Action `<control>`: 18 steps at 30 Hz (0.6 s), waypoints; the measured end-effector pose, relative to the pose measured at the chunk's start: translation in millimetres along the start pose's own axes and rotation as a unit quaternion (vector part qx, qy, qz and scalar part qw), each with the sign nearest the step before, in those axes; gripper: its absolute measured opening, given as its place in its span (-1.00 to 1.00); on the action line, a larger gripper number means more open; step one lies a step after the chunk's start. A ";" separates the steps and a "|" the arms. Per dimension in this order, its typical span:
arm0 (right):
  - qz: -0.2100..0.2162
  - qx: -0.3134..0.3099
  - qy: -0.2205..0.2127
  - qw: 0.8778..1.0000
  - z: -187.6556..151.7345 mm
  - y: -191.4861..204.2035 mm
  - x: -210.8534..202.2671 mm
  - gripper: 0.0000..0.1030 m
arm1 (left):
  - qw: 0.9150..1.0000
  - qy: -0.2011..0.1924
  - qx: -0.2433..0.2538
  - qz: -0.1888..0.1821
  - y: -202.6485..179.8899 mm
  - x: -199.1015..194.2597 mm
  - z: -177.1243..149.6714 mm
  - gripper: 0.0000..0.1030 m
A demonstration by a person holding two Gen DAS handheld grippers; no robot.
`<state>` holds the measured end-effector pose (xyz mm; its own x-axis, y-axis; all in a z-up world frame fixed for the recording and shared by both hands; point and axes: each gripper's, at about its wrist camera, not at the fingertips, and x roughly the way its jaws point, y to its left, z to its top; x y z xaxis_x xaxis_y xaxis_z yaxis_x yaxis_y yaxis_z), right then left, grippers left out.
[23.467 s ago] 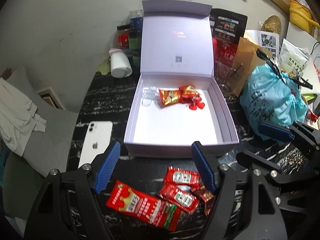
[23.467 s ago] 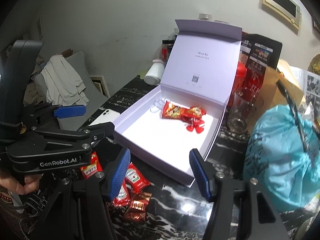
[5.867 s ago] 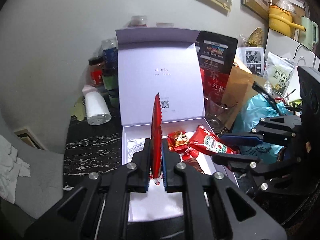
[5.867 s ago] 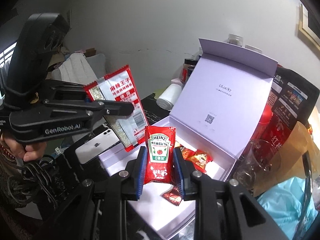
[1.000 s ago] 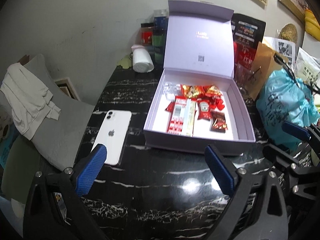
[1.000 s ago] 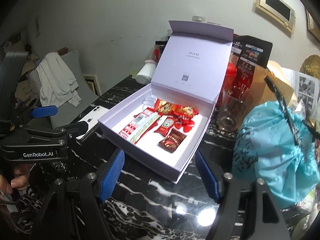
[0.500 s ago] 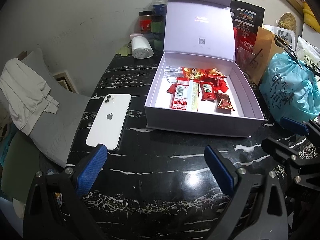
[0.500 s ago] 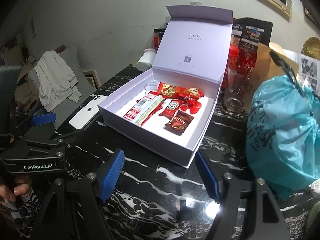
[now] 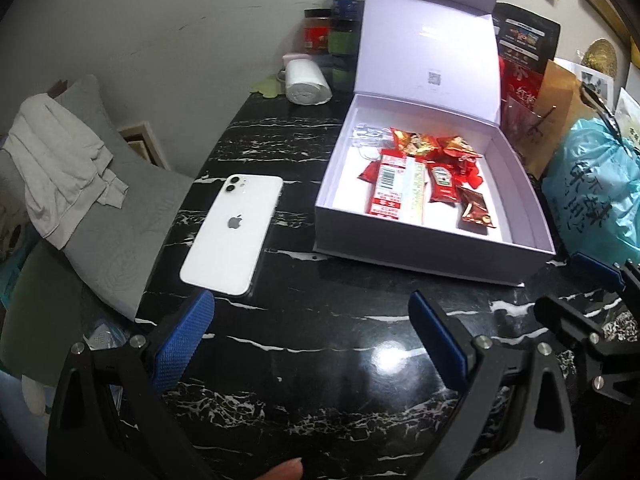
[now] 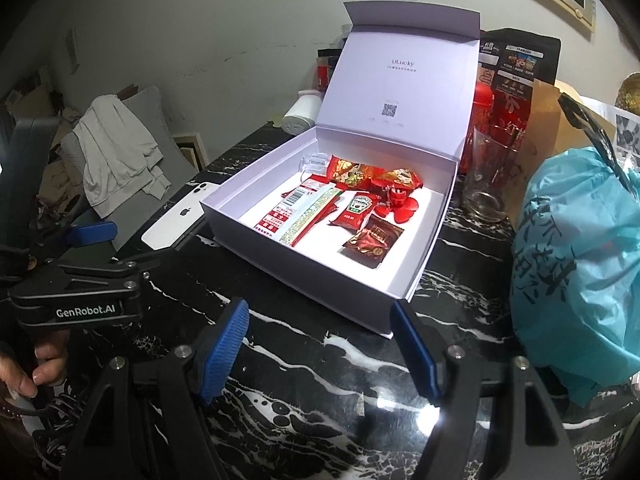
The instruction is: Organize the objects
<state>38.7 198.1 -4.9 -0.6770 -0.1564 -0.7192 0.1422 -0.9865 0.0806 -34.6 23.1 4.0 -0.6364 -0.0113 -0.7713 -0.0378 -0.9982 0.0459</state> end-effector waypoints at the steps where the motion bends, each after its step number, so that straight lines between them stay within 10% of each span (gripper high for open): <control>1: -0.001 -0.001 0.002 1.000 0.5 -0.2 1.7 0.44 | 1.000 0.000 0.002 0.004 0.3 1.1 0.1 0.90; 18: -0.014 0.006 0.019 1.000 -6.0 -12.0 7.5 0.44 | 1.000 0.021 0.001 -0.011 -0.4 16.3 -1.0 0.90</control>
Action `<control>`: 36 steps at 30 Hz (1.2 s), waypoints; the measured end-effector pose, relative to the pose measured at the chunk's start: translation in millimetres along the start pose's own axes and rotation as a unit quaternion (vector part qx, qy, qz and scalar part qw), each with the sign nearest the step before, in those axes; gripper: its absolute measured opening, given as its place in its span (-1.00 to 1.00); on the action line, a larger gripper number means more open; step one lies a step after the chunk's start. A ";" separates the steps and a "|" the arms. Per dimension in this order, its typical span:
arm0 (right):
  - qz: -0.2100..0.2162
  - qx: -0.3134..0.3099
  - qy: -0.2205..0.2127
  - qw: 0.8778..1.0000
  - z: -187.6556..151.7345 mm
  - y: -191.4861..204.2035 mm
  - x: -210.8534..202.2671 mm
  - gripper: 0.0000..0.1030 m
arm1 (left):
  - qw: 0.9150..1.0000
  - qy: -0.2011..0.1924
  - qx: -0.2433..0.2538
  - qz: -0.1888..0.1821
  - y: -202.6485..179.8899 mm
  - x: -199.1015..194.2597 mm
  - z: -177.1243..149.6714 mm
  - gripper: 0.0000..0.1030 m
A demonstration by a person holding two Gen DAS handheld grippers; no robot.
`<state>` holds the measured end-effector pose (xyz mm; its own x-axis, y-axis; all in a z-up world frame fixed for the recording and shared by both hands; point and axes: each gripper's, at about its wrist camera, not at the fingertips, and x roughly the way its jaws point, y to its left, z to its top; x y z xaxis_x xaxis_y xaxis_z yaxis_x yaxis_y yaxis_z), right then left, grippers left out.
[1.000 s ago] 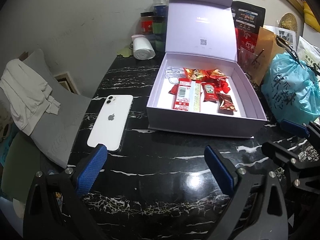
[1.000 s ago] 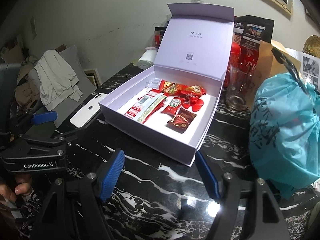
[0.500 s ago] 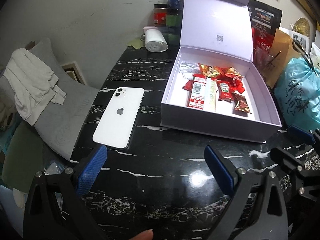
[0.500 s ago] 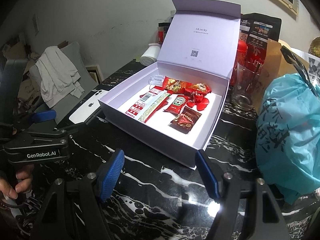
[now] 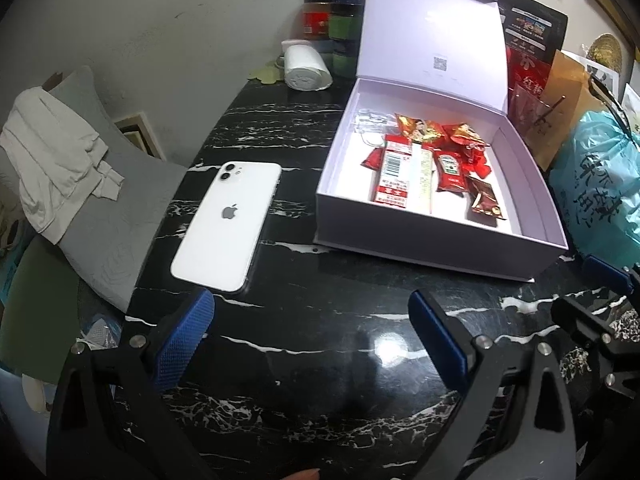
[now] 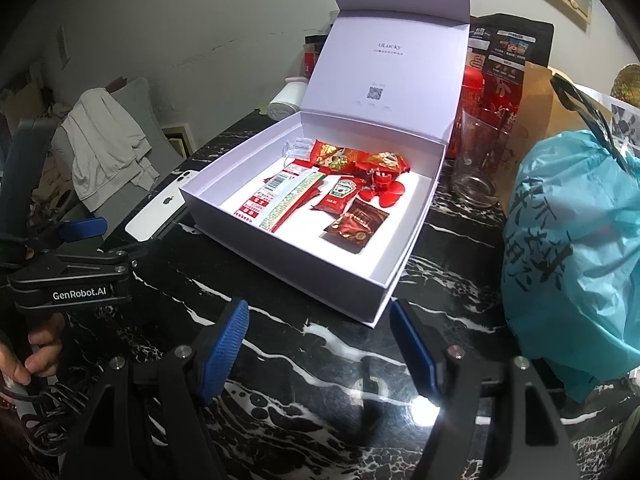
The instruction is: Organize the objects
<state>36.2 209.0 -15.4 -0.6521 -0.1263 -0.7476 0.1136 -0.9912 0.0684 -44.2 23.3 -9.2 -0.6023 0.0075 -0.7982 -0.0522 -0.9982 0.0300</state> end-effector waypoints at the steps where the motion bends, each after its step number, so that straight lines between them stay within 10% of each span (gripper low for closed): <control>1: 0.001 0.001 0.001 1.000 -0.7 -0.9 0.0 0.44 | 1.000 0.000 0.000 -0.002 -0.8 -0.3 0.0 0.90; 36: -0.008 -0.001 -0.003 1.000 -1.0 -2.8 -7.1 0.44 | 1.000 0.002 0.022 -0.010 -10.9 -8.6 0.1 0.90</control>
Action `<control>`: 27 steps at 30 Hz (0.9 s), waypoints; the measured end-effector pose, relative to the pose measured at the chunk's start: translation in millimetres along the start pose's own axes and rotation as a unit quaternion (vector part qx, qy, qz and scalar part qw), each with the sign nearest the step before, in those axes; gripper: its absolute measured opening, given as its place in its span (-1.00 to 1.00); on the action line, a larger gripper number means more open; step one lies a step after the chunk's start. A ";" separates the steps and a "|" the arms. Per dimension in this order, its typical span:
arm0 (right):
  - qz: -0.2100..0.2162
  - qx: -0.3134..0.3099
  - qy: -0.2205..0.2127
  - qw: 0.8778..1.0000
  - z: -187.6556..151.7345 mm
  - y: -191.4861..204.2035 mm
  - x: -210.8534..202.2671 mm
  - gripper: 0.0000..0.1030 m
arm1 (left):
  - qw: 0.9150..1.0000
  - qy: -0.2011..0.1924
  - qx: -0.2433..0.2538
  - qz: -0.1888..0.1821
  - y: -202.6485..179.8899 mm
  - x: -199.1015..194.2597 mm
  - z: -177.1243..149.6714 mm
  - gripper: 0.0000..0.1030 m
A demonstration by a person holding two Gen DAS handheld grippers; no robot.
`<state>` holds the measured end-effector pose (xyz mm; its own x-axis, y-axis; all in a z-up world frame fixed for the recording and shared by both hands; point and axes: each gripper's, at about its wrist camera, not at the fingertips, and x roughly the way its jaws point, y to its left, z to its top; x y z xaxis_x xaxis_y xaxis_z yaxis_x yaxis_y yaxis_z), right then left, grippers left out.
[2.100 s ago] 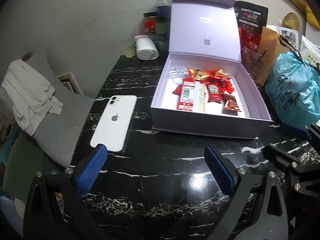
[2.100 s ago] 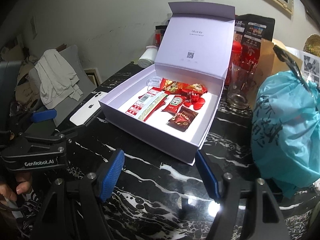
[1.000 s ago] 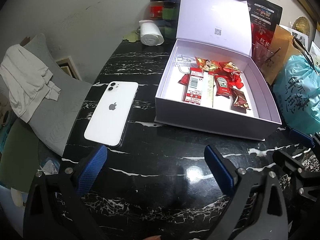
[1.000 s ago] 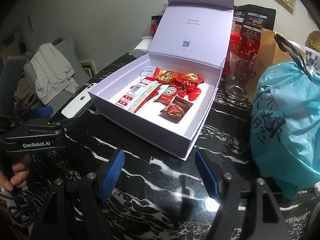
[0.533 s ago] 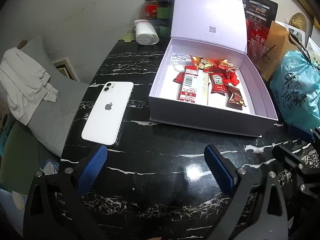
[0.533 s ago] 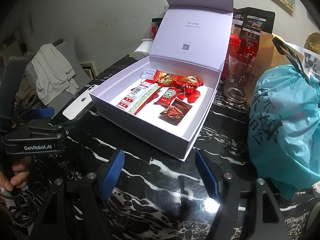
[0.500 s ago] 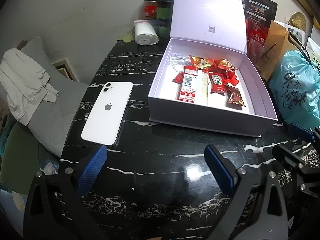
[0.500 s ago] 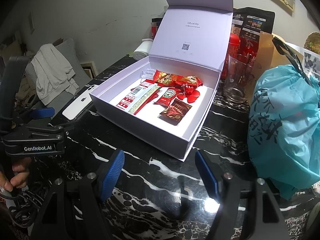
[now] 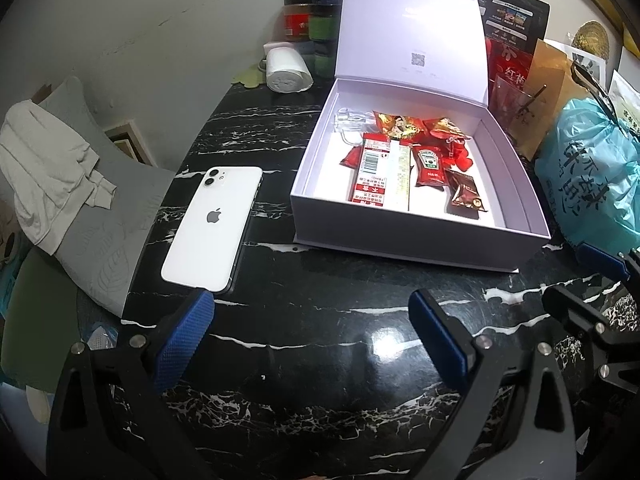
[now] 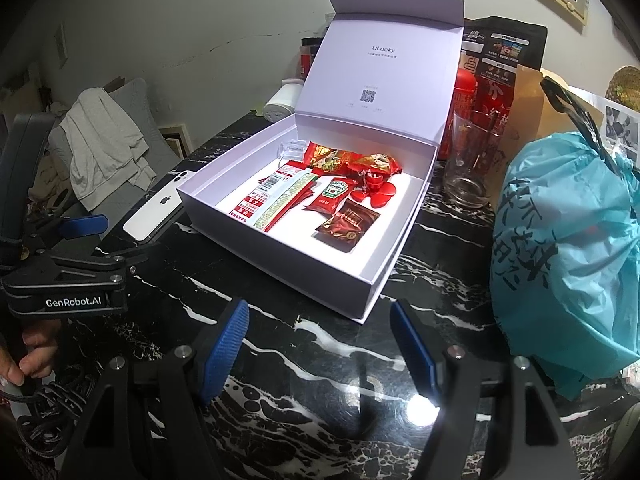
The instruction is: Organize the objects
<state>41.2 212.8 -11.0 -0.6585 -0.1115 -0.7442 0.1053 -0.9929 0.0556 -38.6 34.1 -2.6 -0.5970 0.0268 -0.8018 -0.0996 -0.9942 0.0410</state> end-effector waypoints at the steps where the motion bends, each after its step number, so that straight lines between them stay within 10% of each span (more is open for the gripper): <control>1: 0.000 0.000 0.000 1.000 0.0 0.1 0.0 0.44 | 1.000 0.001 -0.001 -0.006 0.0 0.0 0.0 0.90; 27: -0.001 0.009 0.001 1.000 -37.4 2.8 -24.5 0.44 | 0.999 0.018 0.022 -0.017 -25.5 -11.7 -39.2 0.90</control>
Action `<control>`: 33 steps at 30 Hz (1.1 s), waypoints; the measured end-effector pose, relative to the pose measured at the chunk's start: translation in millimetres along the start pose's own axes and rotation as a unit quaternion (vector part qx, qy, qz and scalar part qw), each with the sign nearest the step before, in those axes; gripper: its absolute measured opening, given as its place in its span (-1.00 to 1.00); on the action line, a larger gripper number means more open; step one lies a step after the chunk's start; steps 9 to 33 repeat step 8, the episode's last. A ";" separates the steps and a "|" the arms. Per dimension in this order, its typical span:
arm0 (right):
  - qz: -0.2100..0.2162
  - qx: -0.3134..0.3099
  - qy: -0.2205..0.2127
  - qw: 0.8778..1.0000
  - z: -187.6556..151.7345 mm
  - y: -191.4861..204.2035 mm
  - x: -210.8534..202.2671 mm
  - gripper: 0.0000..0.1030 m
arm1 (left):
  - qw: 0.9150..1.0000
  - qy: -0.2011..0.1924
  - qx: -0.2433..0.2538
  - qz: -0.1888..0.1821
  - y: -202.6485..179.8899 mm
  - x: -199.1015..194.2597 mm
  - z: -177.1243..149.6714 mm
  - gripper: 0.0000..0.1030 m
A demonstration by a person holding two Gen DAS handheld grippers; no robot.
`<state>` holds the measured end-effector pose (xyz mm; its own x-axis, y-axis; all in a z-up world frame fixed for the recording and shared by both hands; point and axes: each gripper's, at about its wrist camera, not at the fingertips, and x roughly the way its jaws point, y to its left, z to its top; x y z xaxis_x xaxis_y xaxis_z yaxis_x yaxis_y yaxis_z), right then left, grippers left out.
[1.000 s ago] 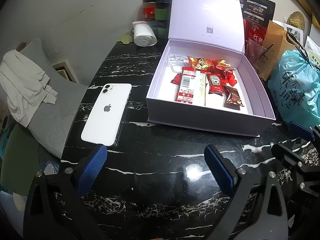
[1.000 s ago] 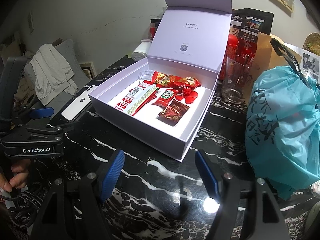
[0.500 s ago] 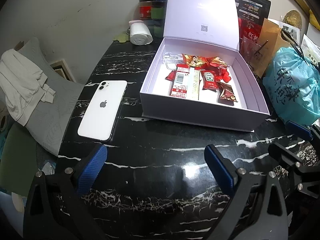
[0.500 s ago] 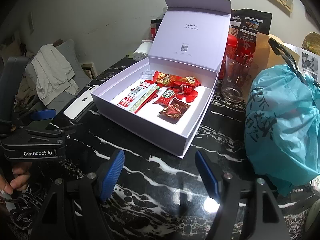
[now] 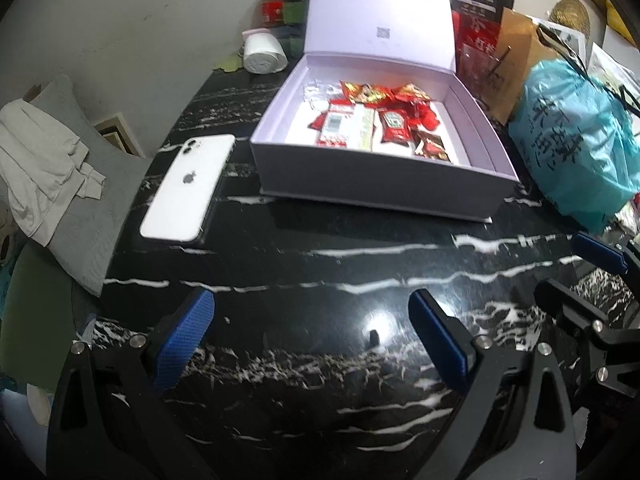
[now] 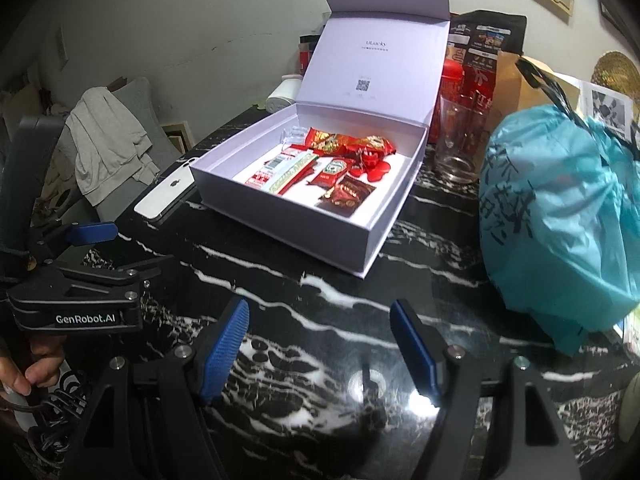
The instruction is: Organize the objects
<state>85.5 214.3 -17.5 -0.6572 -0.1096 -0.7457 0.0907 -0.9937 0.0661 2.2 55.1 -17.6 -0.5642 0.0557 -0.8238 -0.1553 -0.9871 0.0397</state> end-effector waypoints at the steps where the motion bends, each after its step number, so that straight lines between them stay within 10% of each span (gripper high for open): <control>1: -0.001 0.002 0.002 1.000 -3.8 -0.3 -0.8 0.44 | 1.000 0.001 0.002 -0.004 -2.2 0.7 -3.2 0.90; 33: -0.005 0.016 0.012 1.000 -22.2 -4.2 -4.9 0.44 | 1.000 0.013 -0.008 -0.019 -11.0 6.6 -19.0 0.90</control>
